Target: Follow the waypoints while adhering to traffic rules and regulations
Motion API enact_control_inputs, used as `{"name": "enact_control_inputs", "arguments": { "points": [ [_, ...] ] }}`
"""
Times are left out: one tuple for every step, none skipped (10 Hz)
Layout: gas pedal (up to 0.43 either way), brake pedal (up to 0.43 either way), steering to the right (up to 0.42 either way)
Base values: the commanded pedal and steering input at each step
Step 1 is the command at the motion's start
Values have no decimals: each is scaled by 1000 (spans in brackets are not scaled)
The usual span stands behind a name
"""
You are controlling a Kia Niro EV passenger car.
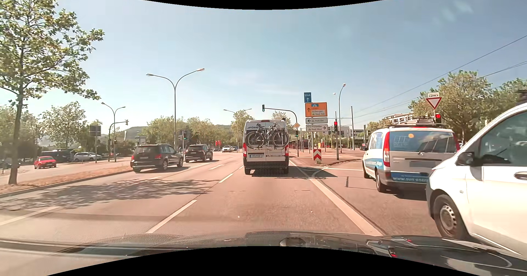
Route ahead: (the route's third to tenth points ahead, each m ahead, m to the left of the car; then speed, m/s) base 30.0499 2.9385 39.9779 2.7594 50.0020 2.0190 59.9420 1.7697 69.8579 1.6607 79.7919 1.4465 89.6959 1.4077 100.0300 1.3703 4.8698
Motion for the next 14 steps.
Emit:
{"name": "enact_control_inputs", "arguments": {
  "points": [
    [209, 0, -2],
    [209, 0, -2],
    [209, 0, -1],
    [209, 0, -1],
    [209, 0, -2],
    [209, 0, -1],
    [209, 0, -2],
    [209, 0, -1],
    [209, 0, -2],
    [209, 0, -1],
    [209, 0, -1],
    [209, 0, -1],
    [209, 0, -2],
    [209, 0, -1]
  ]
}}
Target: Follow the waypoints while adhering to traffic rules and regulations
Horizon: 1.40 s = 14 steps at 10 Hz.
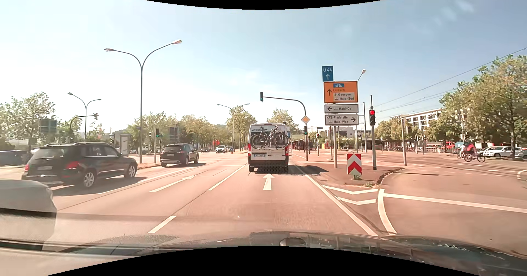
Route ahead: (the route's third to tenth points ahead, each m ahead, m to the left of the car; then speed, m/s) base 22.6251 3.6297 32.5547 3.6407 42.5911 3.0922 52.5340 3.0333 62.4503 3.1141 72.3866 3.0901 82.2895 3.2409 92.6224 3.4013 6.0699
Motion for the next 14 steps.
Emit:
{"name": "enact_control_inputs", "arguments": {
  "points": [
    [209, 0, -1],
    [220, 0, -1],
    [220, 0, -1],
    [220, 0, -2],
    [220, 0, -2],
    [220, 0, -2],
    [228, 0, -2],
    [228, 0, -2],
    [228, 0, -2],
    [228, 0, -3],
    [228, 0, -2],
    [228, 0, -2],
    [228, 0, -3],
    [228, 0, -3]
  ]
}}
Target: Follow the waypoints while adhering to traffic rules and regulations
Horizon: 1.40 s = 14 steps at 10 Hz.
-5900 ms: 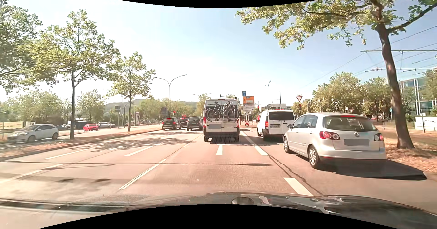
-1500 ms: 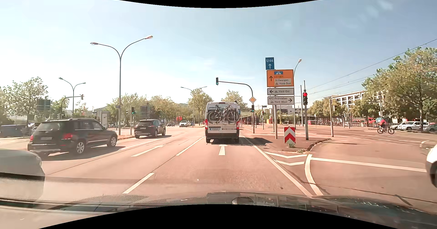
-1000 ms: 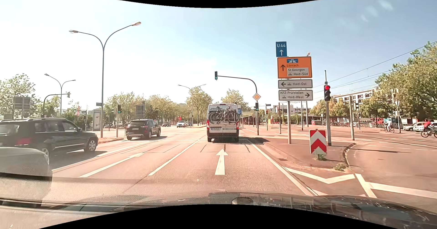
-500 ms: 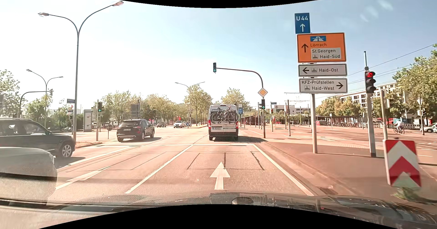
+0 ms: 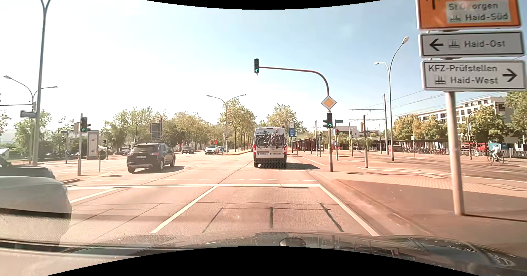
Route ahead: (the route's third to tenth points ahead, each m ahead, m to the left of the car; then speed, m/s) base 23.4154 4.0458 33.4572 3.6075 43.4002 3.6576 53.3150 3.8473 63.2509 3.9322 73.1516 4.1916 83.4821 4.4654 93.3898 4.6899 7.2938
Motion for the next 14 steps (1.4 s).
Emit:
{"name": "enact_control_inputs", "arguments": {
  "points": [
    [228, 0, -3],
    [228, 0, -3],
    [228, 0, -3],
    [228, 0, -3],
    [228, 0, -3],
    [228, 0, -3],
    [228, 0, -3],
    [228, 0, -4],
    [228, 0, -4],
    [228, 0, -3],
    [228, 0, -3],
    [228, 0, -3],
    [228, 0, -2],
    [228, 0, -1]
  ]
}}
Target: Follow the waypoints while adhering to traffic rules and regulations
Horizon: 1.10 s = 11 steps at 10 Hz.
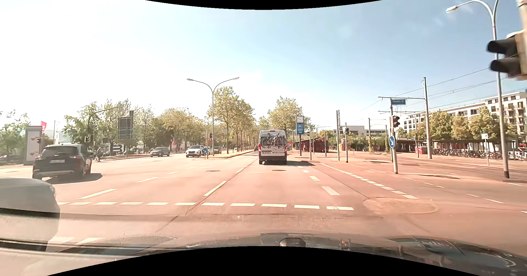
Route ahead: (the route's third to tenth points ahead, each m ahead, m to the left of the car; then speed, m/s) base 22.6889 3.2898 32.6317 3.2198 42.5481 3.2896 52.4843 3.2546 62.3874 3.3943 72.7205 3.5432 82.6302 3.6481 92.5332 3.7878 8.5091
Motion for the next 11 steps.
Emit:
{"name": "enact_control_inputs", "arguments": {
  "points": [
    [228, 0, -1],
    [228, 0, -1],
    [228, 0, -1],
    [228, 0, -1],
    [228, 0, -1],
    [240, 0, -1],
    [240, 0, -1],
    [240, 0, -1],
    [240, 0, -1],
    [240, 0, -1],
    [240, 0, -1]
  ]
}}
